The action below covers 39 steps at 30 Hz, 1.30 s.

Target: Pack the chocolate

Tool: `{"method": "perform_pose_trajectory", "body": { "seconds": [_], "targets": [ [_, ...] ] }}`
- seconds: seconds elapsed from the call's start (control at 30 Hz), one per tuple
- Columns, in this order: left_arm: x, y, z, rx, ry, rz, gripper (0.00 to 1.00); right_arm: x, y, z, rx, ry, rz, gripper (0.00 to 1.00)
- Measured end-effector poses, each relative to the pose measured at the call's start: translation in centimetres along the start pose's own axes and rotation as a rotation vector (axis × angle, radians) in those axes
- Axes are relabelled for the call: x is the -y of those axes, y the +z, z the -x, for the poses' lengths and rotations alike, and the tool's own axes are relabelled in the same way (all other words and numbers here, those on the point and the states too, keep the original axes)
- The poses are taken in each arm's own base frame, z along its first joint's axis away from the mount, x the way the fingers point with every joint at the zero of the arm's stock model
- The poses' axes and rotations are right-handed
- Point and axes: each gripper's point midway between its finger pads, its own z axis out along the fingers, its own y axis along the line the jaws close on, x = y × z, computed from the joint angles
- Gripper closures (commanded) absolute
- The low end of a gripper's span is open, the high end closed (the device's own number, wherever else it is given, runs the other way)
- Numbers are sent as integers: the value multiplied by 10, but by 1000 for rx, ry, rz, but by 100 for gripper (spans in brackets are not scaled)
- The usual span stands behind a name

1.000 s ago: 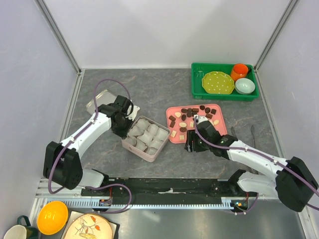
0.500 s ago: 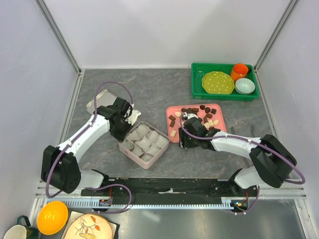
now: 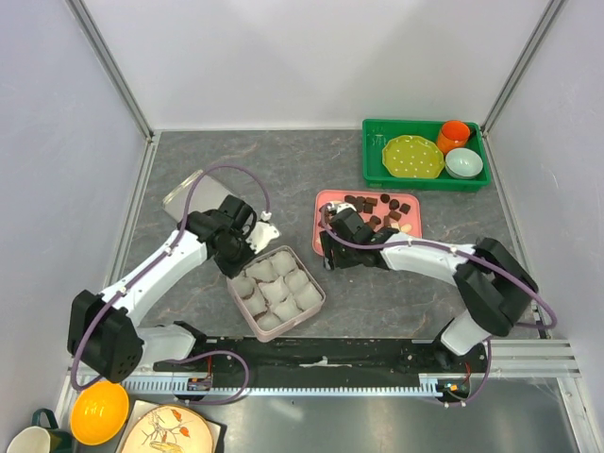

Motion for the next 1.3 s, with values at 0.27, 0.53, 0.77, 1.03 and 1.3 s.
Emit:
{"method": "perform_pose_trajectory", "body": {
  "seconds": [0.27,0.53,0.77,1.03,1.3],
  "targets": [
    [33,16,28,27,213,-42,97,53,-77,61,199,108,-165,28],
    [48,57,57,-12,344,-31,98,204,-118,70,276,426,-540,31],
    [48,67,81,27,390,-1,98,263,-109,44,185,561,-683,35],
    [46,80,95,32,459,57,90,292,-88,30,131,639,-737,38],
    [38,85,105,43,488,116,80,302,-62,25,89,642,-746,39]
  ]
}}
